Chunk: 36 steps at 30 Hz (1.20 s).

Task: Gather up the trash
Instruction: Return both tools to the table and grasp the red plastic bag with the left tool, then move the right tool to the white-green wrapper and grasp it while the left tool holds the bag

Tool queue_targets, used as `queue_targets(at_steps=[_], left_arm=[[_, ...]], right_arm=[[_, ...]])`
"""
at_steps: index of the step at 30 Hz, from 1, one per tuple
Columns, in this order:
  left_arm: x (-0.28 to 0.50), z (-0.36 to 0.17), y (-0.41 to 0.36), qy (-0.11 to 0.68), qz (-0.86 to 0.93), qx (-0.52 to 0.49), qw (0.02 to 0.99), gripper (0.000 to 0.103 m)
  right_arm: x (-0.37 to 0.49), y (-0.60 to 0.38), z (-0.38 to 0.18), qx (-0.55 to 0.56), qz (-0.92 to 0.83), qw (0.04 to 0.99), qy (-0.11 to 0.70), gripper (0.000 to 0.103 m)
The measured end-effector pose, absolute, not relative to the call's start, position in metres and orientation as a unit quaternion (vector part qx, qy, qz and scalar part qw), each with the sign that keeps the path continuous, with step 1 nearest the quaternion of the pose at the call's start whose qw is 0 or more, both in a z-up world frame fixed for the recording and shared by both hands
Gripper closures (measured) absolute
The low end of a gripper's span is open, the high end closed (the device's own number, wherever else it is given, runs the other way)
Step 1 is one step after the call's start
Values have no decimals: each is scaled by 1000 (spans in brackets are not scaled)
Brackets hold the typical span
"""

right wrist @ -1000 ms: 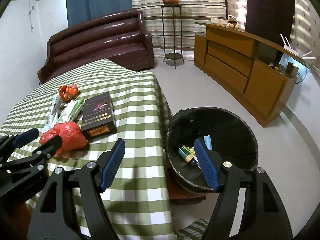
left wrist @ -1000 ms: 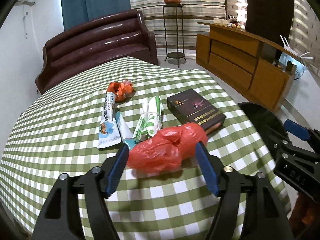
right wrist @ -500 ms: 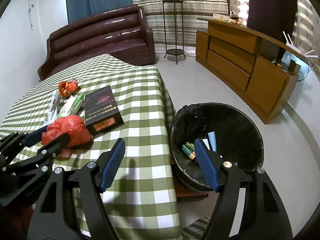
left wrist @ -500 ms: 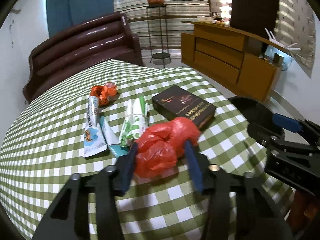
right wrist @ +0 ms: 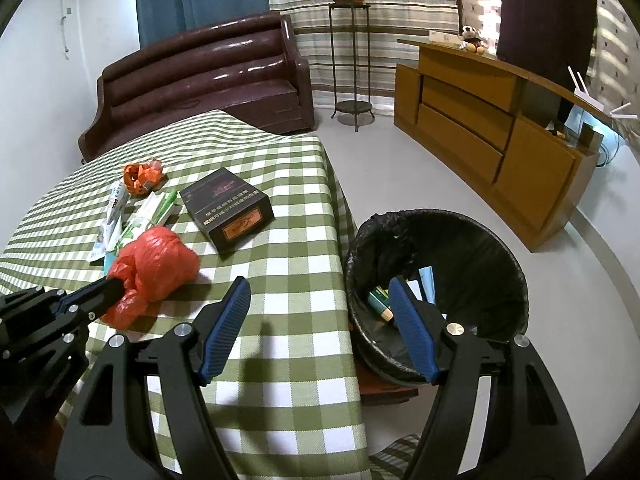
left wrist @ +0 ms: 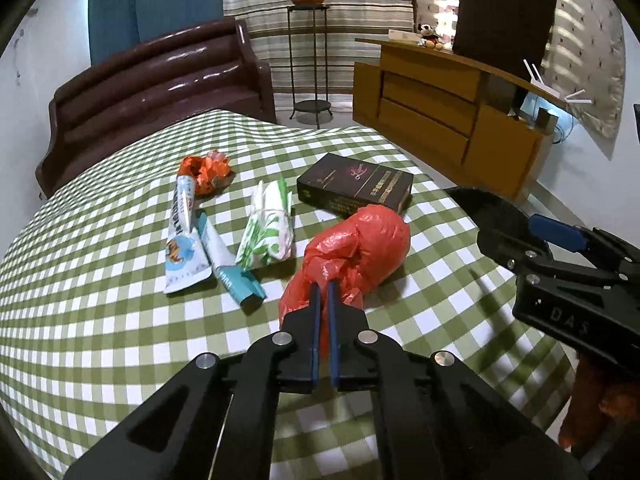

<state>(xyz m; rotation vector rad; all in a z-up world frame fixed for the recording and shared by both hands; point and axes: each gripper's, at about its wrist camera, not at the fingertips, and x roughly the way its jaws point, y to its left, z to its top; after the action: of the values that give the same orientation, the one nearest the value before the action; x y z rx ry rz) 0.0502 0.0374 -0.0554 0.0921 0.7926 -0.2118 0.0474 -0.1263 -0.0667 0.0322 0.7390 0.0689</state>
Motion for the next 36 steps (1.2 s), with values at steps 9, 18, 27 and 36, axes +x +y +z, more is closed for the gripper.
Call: queue_targets(at_steps=[9,18,27,36], left_arm=[[32,-45,54,391,-80,26,917,99],[22,-43,83,400,-27,7,916,99],[17,-29,110,381,10,-9,924,99],[22,-26,155,368,66,-30,927,99]], right_arm=[[45,-127,-66,16,34,932,360,33],[43,-124,-67,17,42,931,361,33],[44,-117,-65,16,48,931,361,33],[48,-91,-57,6,70,933,354,33]])
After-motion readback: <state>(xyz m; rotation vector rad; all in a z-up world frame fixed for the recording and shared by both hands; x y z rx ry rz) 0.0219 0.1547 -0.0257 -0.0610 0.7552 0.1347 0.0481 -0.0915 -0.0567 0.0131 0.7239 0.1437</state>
